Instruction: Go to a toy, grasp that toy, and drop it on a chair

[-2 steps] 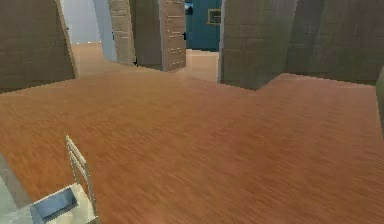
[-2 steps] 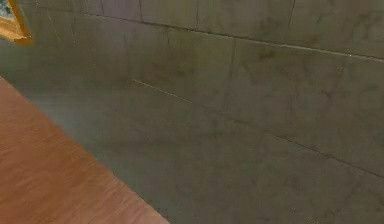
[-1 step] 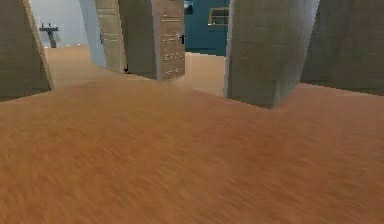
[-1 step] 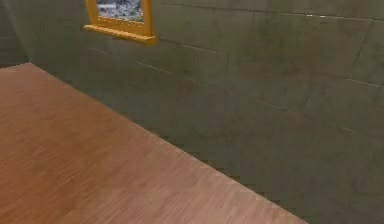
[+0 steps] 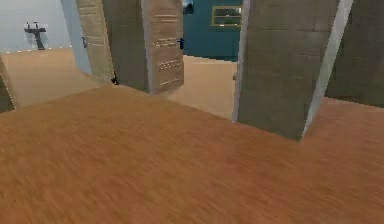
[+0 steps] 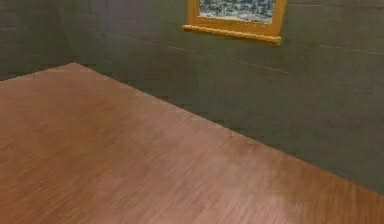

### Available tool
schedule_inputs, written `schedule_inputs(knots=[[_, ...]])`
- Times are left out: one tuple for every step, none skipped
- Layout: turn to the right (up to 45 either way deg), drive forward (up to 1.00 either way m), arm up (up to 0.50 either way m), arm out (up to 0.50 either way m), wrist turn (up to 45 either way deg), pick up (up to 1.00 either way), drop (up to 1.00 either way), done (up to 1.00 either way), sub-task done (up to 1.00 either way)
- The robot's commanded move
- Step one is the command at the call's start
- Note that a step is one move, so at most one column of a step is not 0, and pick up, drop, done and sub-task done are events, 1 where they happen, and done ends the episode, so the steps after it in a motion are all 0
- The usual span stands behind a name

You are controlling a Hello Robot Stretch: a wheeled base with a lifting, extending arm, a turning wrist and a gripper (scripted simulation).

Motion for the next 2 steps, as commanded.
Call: schedule_inputs(knots=[[0.0,1.00,0.00,0.00,0.0,0.00,0.00,0.00,0.00],[3.0,0.00,0.00,0.00,0.0,0.00,0.00,0.00,0.00]])
